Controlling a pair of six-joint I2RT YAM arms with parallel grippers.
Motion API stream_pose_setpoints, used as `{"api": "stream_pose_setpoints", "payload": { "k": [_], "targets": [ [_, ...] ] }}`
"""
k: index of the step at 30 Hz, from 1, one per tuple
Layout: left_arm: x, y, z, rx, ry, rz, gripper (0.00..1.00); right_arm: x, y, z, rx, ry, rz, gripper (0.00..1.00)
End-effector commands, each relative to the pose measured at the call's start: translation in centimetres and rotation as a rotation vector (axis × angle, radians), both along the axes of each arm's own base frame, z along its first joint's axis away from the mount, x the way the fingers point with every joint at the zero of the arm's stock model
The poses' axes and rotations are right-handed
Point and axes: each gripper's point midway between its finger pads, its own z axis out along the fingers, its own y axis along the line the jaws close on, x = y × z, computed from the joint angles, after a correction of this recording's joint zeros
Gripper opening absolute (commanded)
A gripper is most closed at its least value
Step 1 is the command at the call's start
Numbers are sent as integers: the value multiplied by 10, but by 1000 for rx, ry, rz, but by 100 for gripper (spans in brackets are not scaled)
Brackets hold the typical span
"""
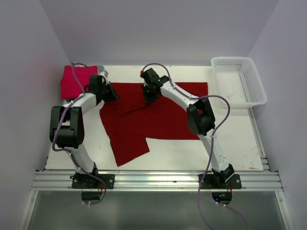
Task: Fold and stack the t-shirts
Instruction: Fold the tshirt
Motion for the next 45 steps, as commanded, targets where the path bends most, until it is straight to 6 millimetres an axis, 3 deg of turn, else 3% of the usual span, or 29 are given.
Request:
{"api": "stream_pose_setpoints", "payload": {
  "k": [1, 4, 5, 8, 11, 13, 14, 16, 17, 18, 19, 20, 21, 23, 24, 26, 27, 28, 30, 31, 35, 40, 45],
  "targets": [
    [7, 1, 18, -1, -55, 2, 8, 2, -5, 37, 6, -67, 2, 4],
    [7, 2, 17, 1, -52, 2, 8, 2, -6, 36, 0, -65, 2, 10],
    [7, 2, 18, 2, -54, 1, 8, 1, -7, 37, -3, -63, 1, 29],
    [7, 2, 19, 3, -55, 0, 8, 0, -11, 41, -15, -70, -6, 60],
    [6, 2, 22, 4, -56, 1, 8, -1, -18, 53, -27, -94, -18, 75],
    [5, 2, 28, 4, -67, -1, 8, -4, -27, 58, -46, -112, -36, 76],
    [3, 2, 30, 6, -68, -1, 9, -5, -31, 82, -28, -155, -48, 77],
    [-3, 0, 42, 0, -83, -14, 12, -11, -47, 88, -64, -180, -77, 77],
    [-15, -1, 38, -2, -58, -17, 13, -11, -64, 114, -85, -245, -126, 77],
    [-23, -4, 50, -3, -80, -27, 15, -21, -79, 108, -126, -238, -144, 77],
    [-31, -3, 50, 23, -76, -34, 18, -27, -91, 111, -152, -249, -161, 77],
    [-50, -3, 40, 52, -17, -38, 21, -30, -108, 114, -200, -275, -200, 77],
    [-62, -11, 48, 80, -21, -64, 23, -47, -127, 119, -225, -280, -216, 77],
    [-92, -13, 37, 146, 67, -92, 33, -60, -151, 123, -259, -294, -263, 79],
    [-105, -25, 42, 179, 67, -131, 39, -73, -175, 125, -295, -299, -302, 80],
    [-138, -36, 33, 198, 148, -170, 42, -88, -195, 130, -300, -309, -347, 82],
    [-154, -55, 41, 158, 144, -206, 50, -99, -209, 121, -337, -293, -358, 82],
    [-170, -60, 34, 147, 174, -221, 54, -107, -220, 137, -314, -321, -387, 83],
    [-201, -77, 37, 119, 205, -242, 56, -126, -236, 133, -329, -296, -417, 83],
    [-217, -79, 28, 117, 238, -249, 57, -133, -243, 142, -302, -312, -440, 84],
    [-261, -87, 23, 95, 311, -244, 60, -159, -262, 141, -248, -297, -488, 86],
    [-295, -89, 15, 183, 372, -256, 64, -178, -281, 131, -232, -268, -526, 86],
    [-327, -88, -22, 358, 490, -352, 66, -189, -279, 123, -187, -244, -502, 86]
  ]
}}
